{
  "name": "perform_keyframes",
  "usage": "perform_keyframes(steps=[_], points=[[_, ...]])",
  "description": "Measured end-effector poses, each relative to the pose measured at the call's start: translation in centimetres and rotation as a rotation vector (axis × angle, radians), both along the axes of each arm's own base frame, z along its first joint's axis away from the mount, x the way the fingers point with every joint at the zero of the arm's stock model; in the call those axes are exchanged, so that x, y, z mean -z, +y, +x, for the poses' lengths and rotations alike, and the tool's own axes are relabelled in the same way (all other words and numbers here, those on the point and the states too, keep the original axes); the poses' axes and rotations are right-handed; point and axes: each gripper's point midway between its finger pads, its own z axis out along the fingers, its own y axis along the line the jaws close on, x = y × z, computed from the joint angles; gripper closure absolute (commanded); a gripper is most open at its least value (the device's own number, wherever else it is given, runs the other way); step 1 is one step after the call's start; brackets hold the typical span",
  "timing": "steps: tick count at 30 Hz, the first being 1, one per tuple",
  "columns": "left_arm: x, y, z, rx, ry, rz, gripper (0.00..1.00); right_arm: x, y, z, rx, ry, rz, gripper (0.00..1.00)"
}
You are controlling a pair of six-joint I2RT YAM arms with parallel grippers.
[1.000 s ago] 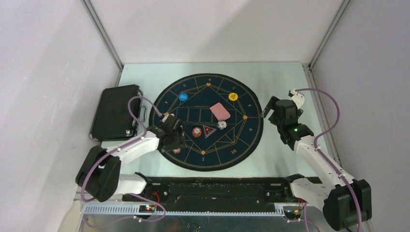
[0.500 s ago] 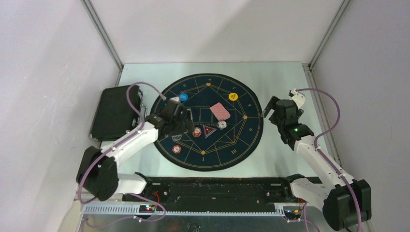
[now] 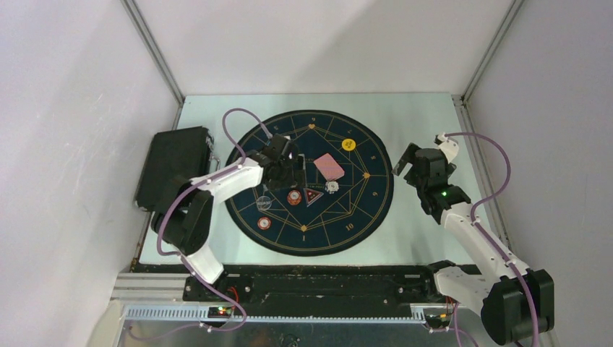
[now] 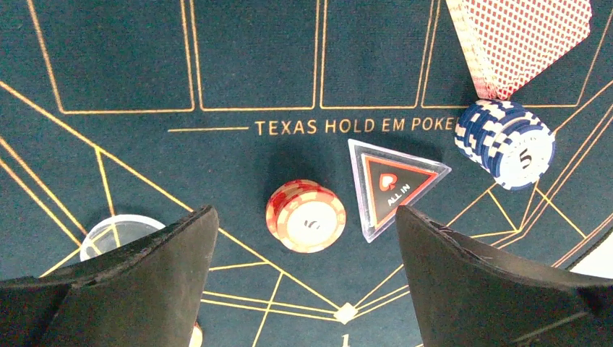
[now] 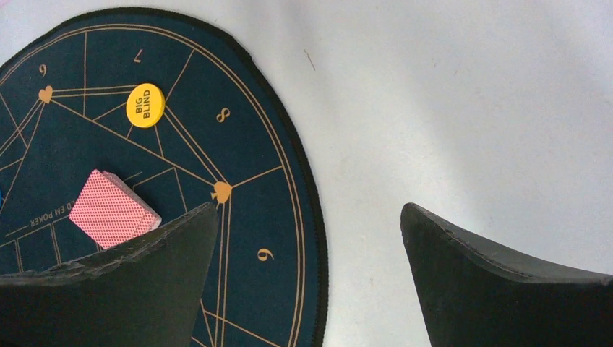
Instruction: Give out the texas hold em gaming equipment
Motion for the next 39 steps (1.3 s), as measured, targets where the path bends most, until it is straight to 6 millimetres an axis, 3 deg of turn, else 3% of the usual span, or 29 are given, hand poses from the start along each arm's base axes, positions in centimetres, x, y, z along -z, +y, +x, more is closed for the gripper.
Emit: perform_keyframes(steps=[7,21,33,37,39], points=[[1.3,-0.8,0.0,0.028,0.037,0.027,0.12,0.0,-0.2,0.0,0.006,0.0,0.0,0.0],[3.8,-0.3,-1.1,0.049,0.114,0.09,0.32,0.0,-0.2,0.0,0.002,0.002,0.006,0.0],[3.9,-0.8,-1.5,0.067,0.121,0.083,0.54,0.1,-0.1,0.0,-0.003,0.005,0.011,0.0],[3.9,-1.0,-1.6,0.074,0.124,0.076,0.66,0.1,-0.1,0.0,-0.003,0.005,0.011,0.0],[3.9,-1.1,-1.7,0.074,0.125,0.075,0.67,0.1,-0.1,0.0,-0.003,0.005,0.01,0.0]])
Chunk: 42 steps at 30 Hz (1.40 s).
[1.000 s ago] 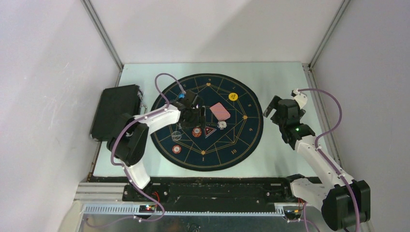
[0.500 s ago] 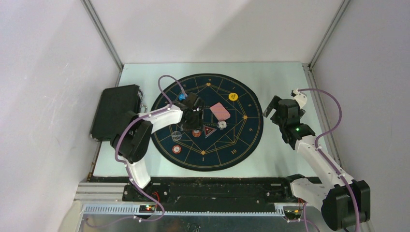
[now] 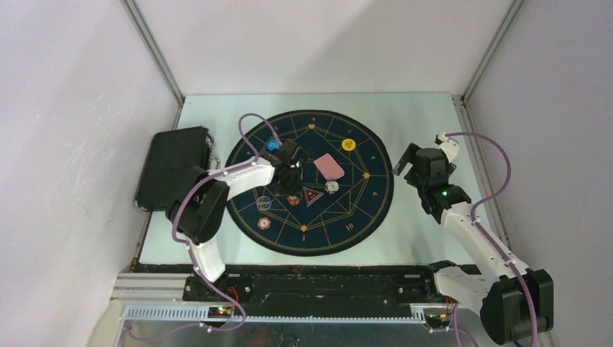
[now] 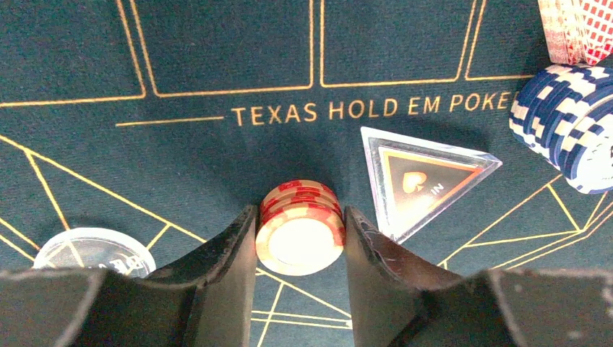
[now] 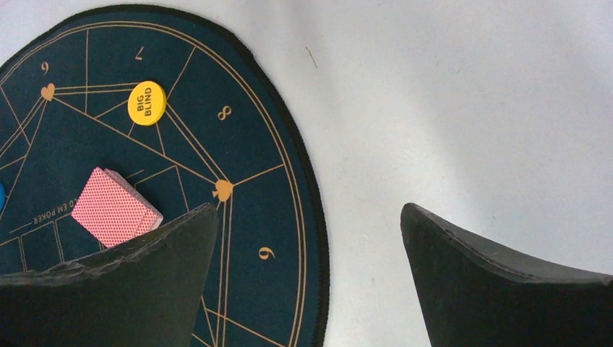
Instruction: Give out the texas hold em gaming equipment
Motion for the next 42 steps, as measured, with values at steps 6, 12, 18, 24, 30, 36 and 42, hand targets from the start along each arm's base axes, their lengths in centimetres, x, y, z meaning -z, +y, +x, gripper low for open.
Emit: perform_keyframes(steps=[6,12,18,24,30,36,42], points=[[0.0,0.0,0.0,0.0,-0.002,0.003,0.67,0.0,0.0,0.0,-0.002,0.001,0.002,0.0],[-0.1,0.1,0.1,-0.003,-0.008,0.016,0.67,0.1,0.0,0.0,-0.003,0.004,0.003,0.0],[-0.3,0.1,0.1,-0.004,-0.014,0.015,0.68,0.2,0.1,0.0,-0.004,0.007,0.003,0.0],[-0.6,0.2,0.1,-0.002,-0.017,0.015,0.69,0.2,0.1,0.0,-0.005,0.007,0.004,0.0],[-1.3,0.1,0.2,-0.003,-0.035,0.005,0.7,0.2,0.1,0.0,-0.007,0.007,0.006,0.0],[-1.3,0.6,0.2,-0.011,-0.037,0.026,0.74,0.2,0.2,0.0,-0.009,0.008,0.008,0.0],[-2.0,1.1,0.6,-0.028,-0.053,0.039,0.78,0.2,0.2,0.0,-0.01,0.008,0.009,0.0]])
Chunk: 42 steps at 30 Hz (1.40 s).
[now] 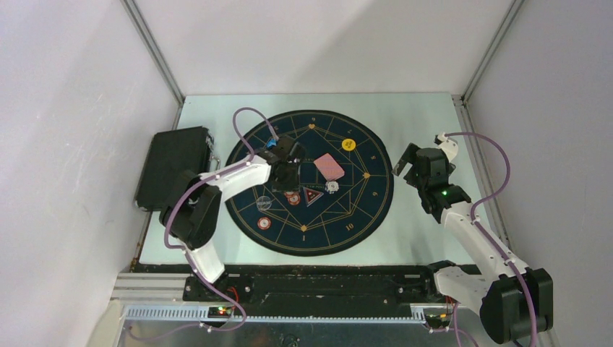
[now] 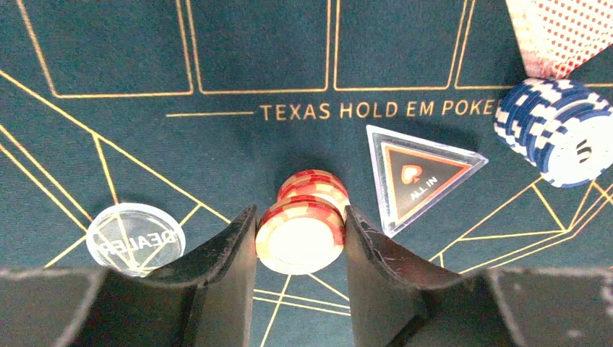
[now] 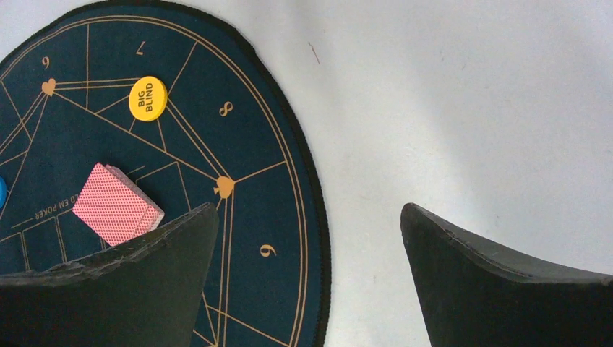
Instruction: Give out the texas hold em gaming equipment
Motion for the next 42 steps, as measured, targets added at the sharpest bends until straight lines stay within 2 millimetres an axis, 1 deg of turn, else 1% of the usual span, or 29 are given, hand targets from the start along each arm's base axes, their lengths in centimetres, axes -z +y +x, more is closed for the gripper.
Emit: perform_keyframes(steps=[3,7,10,12,15,18,21,25,28,31,34,38,41,42], points=[[-0.8,0.4,0.8,-0.021,-0.019,-0.008,0.79,0.0,0.0,0.0,0.0,0.0,0.0,0.0],[-2.0,2.0,3.0,-0.085,-0.052,-0.02,0.82,0.0,-0.1,0.0,0.002,0.0,0.0,0.0],[-3.5,3.7,5.5,-0.149,-0.092,-0.037,0.85,0.2,-0.2,0.1,0.006,0.005,-0.001,0.0],[-4.6,5.0,7.5,-0.195,-0.129,-0.046,0.86,0.3,-0.3,0.1,0.009,0.01,-0.002,0.0],[-5.9,7.4,10.5,-0.271,-0.173,-0.055,0.86,0.6,-0.5,0.1,0.015,0.018,-0.002,0.0],[-6.1,9.9,12.8,-0.331,-0.189,-0.051,0.86,0.6,-0.7,0.2,0.021,0.019,0.0,0.0],[-5.7,12.0,14.9,-0.378,-0.189,-0.041,0.86,0.7,-1.0,0.2,0.029,0.023,-0.001,0.0],[-4.9,13.8,17.5,-0.406,-0.185,-0.022,0.86,1.1,-1.3,0.3,0.04,0.035,-0.003,0.0],[-4.6,14.6,19.1,-0.413,-0.181,-0.008,0.85,1.2,-1.5,0.3,0.046,0.039,-0.003,0.0],[-4.1,15.3,19.6,-0.416,-0.171,0.0,0.82,1.2,-1.7,0.3,0.051,0.04,-0.003,0.0],[-3.1,15.9,19.4,-0.415,-0.144,0.013,0.79,1.3,-1.8,0.3,0.055,0.043,-0.004,0.0],[-1.0,16.5,18.9,-0.415,-0.091,0.035,0.75,1.6,-1.8,0.5,0.053,0.049,-0.002,0.0],[0.5,16.6,18.6,-0.417,-0.056,0.046,0.74,1.7,-1.8,0.5,0.05,0.051,0.0,0.0],[1.1,16.7,18.5,-0.417,-0.045,0.049,0.72,1.7,-1.7,0.6,0.049,0.05,0.001,0.0]])
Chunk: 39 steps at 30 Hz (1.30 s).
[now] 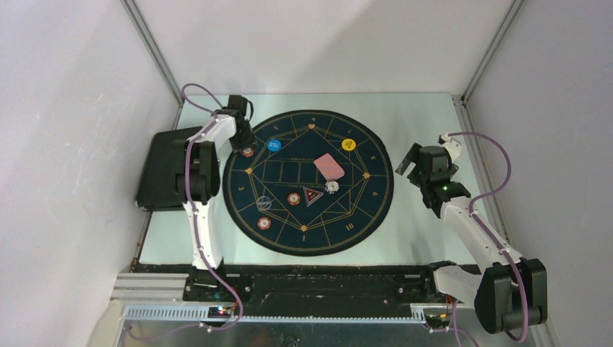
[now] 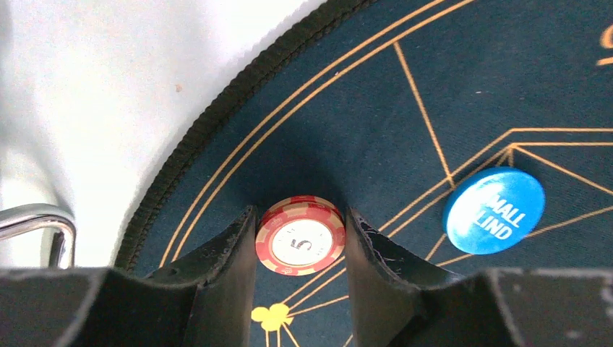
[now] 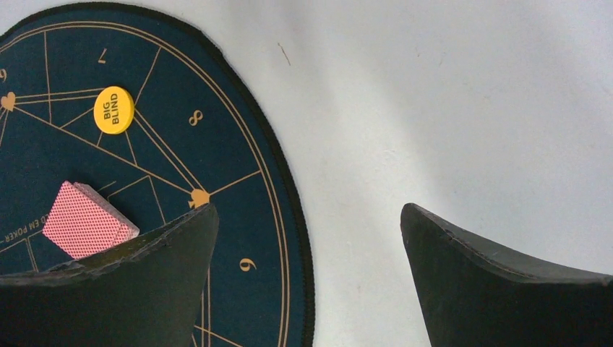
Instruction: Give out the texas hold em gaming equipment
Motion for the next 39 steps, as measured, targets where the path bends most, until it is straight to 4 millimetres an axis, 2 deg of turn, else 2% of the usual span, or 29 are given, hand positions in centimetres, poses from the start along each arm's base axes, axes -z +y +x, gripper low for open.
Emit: perform_keyframes(steps=[1,3,4,5,6,8,11,13,15,18,20,23,25,28,31,34,36,39], points=[[0.4,0.0,-0.1,0.0,0.008,0.001,0.68,0.0,0.0,0.0,-0.002,-0.001,0.001,0.0],[0.8,0.1,-0.1,-0.001,0.02,0.002,0.49,0.0,0.1,0.0,-0.005,-0.002,0.003,0.0],[0.6,0.1,0.1,-0.001,0.017,0.002,0.32,0.0,0.1,0.0,-0.006,-0.002,0.003,0.0],[0.4,0.0,0.3,-0.002,0.01,0.001,0.23,0.0,0.2,0.0,-0.008,-0.001,0.004,0.0],[0.3,0.1,0.4,0.004,0.006,0.004,0.07,0.0,0.2,0.0,-0.009,-0.001,0.005,0.0],[0.1,0.1,0.5,0.0,0.002,0.003,0.01,0.0,0.3,0.0,-0.015,0.0,0.008,0.0],[0.2,0.1,0.3,-0.004,0.009,0.004,0.0,0.0,1.1,-0.1,-0.05,0.001,0.004,0.0],[0.0,0.1,0.2,-0.004,0.011,0.004,0.0,-0.2,2.7,-0.3,-0.115,-0.001,-0.008,0.0],[-0.3,0.2,-0.1,-0.006,0.006,0.006,0.0,-0.8,5.6,-0.6,-0.227,-0.009,-0.031,0.0],[-1.8,0.3,-2.0,-0.016,-0.011,0.011,0.0,-2.7,11.8,-1.1,-0.456,-0.052,-0.062,0.0],[-3.5,0.4,-3.5,-0.028,-0.047,0.012,0.0,-4.0,16.7,-1.6,-0.621,-0.082,-0.071,0.0],[-7.2,0.6,-7.5,-0.073,-0.143,0.006,0.0,-4.7,23.6,-2.3,-0.826,-0.087,-0.084,0.0],[-9.5,0.6,-9.9,-0.109,-0.22,-0.006,0.0,-3.9,27.7,-2.6,-0.93,-0.067,-0.097,0.04],[-11.5,0.8,-14.2,-0.177,-0.34,-0.036,0.0,-1.6,31.9,-3.6,-1.048,-0.005,-0.112,0.08],[-10.3,0.8,-18.2,-0.226,-0.38,-0.07,0.0,1.2,34.9,-4.6,-1.12,0.067,-0.129,0.1],[-6.9,0.3,-21.3,-0.242,-0.331,-0.085,0.0,3.3,36.3,-4.8,-1.143,0.127,-0.142,0.13],[-4.8,0.1,-22.9,-0.246,-0.275,-0.078,0.0,4.3,37.1,-4.4,-1.143,0.158,-0.146,0.15],[-3.9,0.0,-23.7,-0.241,-0.249,-0.068,0.0,5.2,38.3,-3.7,-1.142,0.175,-0.15,0.17]])
